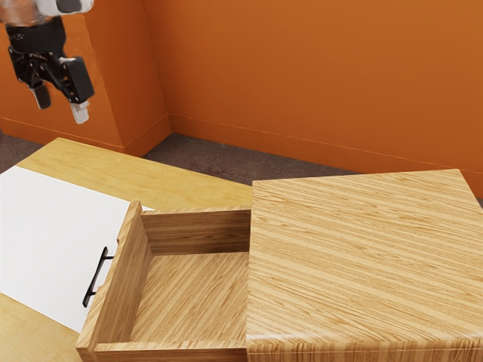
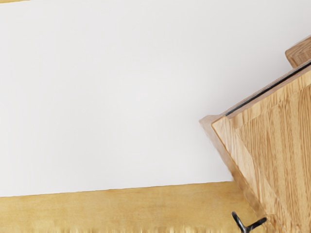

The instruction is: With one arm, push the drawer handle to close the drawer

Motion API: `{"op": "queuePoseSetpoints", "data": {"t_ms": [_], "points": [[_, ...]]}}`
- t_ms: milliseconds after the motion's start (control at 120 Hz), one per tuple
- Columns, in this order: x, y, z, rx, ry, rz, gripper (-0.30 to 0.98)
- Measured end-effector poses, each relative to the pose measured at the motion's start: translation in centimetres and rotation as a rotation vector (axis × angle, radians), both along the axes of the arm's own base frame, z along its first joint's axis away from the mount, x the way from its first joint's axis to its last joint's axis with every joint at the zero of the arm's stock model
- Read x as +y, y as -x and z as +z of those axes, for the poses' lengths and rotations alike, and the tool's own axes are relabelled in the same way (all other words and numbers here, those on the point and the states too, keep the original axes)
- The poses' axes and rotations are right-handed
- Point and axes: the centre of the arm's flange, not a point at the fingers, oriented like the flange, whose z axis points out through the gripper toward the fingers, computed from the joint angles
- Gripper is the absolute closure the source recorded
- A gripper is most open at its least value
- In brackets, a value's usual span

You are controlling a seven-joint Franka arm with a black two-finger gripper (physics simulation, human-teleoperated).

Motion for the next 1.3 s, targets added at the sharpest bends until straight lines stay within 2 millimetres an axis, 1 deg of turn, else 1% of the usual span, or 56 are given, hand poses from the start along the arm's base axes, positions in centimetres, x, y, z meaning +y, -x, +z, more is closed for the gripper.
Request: {"op": "queuePoseSetpoints", "data": {"t_ms": [67, 142, 233, 325, 367, 417, 550, 658, 767, 800, 1025, 1067, 1175, 1300], "points": [[0.1, 2.9, -3.3, 0.028, -0.009, -0.031, 0.0], [0.0, 5.1, -6.7, 0.037, -0.015, -0.084, 0.0], [-0.2, 7.0, -9.7, 0.019, -0.019, -0.177, 0.0], [0.1, 8.0, -13.1, 0.027, -0.02, -0.276, 0.0], [0.1, 8.8, -14.0, 0.017, -0.02, -0.326, 0.0], [0.0, 9.8, -14.6, -0.001, -0.022, -0.388, 0.0], [-1.4, 10.8, -17.2, 0.015, -0.041, -0.568, 0.0], [-3.1, 12.2, -17.8, -0.004, -0.061, -0.707, 0.0], [-4.0, 13.1, -19.0, 0.0, -0.057, -0.818, 0.02], [-4.1, 13.2, -19.1, 0.002, -0.058, -0.847, 0.06], [-4.8, 13.1, -19.3, -0.018, -0.049, -0.995, 0.47], [-5.3, 13.2, -19.4, -0.018, -0.048, -1.02, 0.53], [-6.0, 13.3, -19.8, -0.017, -0.032, -1.067, 0.65], [-6.5, 13.3, -20.1, -0.014, -0.017, -1.116, 0.72]]}}
